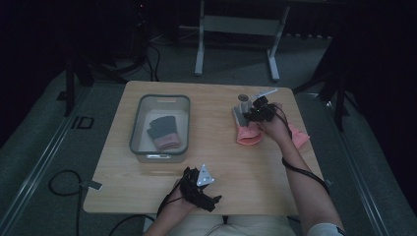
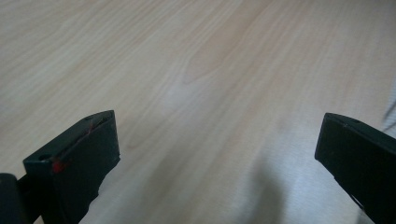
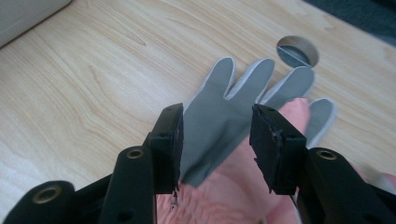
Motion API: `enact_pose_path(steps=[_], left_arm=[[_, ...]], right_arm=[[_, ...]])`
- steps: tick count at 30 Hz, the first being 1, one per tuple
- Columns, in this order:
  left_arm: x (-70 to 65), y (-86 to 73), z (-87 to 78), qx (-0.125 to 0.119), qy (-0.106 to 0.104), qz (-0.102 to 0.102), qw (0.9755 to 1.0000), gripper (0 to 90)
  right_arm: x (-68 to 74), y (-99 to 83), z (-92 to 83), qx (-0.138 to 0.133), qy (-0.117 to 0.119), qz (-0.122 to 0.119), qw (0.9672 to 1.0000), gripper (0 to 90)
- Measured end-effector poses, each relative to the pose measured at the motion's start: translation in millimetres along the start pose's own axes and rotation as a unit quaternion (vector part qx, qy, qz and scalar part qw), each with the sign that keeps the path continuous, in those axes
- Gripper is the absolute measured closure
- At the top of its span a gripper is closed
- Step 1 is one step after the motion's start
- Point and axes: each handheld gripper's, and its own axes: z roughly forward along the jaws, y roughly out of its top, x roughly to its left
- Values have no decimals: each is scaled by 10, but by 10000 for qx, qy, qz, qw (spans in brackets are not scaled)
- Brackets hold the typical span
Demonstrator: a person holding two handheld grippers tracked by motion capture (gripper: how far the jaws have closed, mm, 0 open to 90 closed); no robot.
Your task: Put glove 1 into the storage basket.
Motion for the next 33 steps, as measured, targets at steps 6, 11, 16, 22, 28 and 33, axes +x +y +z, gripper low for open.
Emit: enact_pose_path(steps=[6,11,16,22,28,33], left_arm=[[-10,-60,-30,-167,142,78,9997,0],[14,-74,-54,-290,188,28,9994,0],[3,-91,-29,-257,179,62,9995,0],[-17,-85,7,-179,144,173,9996,0],[-12,-85,4,-206,207,213,9993,0],[12,-92,-12,-227,280,136,9993,0]], right_arm=[[-31,-56,240,116,-56,-198,9997,530],[-10,-82,355,310,-59,-560,9979,510],[10,-118,473,503,-65,-676,9964,568],[25,-102,548,723,172,-356,9966,774],[18,-109,441,457,85,303,9985,885],[53,-108,176,151,131,591,9981,892]])
